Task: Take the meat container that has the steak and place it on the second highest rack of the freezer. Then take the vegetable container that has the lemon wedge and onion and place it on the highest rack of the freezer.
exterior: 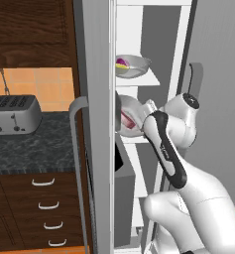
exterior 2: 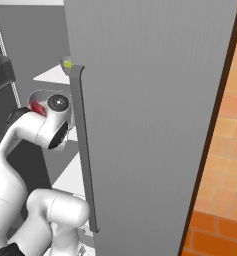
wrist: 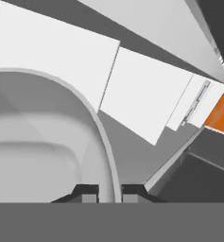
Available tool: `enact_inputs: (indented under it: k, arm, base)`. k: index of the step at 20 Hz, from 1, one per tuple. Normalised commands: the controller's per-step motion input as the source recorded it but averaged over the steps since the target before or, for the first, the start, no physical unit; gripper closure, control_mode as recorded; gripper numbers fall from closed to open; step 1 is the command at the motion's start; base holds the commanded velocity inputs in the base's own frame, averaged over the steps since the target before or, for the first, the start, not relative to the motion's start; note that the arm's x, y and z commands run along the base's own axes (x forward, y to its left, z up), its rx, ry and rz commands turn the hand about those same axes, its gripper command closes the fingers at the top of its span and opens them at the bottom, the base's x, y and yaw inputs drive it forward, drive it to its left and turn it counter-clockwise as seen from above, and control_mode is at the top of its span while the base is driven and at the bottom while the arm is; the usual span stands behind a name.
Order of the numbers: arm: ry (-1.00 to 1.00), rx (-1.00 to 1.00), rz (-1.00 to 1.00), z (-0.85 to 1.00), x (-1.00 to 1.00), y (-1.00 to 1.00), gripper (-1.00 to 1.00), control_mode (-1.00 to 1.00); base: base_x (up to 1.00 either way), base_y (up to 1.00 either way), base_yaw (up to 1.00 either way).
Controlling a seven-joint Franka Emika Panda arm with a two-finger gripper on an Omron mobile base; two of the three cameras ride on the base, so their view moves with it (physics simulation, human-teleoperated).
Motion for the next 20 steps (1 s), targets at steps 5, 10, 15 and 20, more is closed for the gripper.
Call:
enact_inputs:
  k: [5, 10, 15, 20]
  arm:
    - [-0.07, 0.0, -0.1, 0.0, 0.46, 0.01, 1.0, -1.0]
    - [0.0, 0.0, -0.06, -0.08, 0.45, 0.04, 1.0, -1.0]
    - [0.08, 0.0, -0.01, -0.31, 0.57, 0.0, 1.0, -1.0]
    - [0.07, 0.0, 0.0, -0.09, 0.45, 0.0, 1.0, -1.0]
  base:
    - [0.0, 0.0, 0.0]
    - [0.0, 0.0, 0.0]
    - [0.0, 0.0, 0.0]
    - [0.0, 0.0, 0.0]
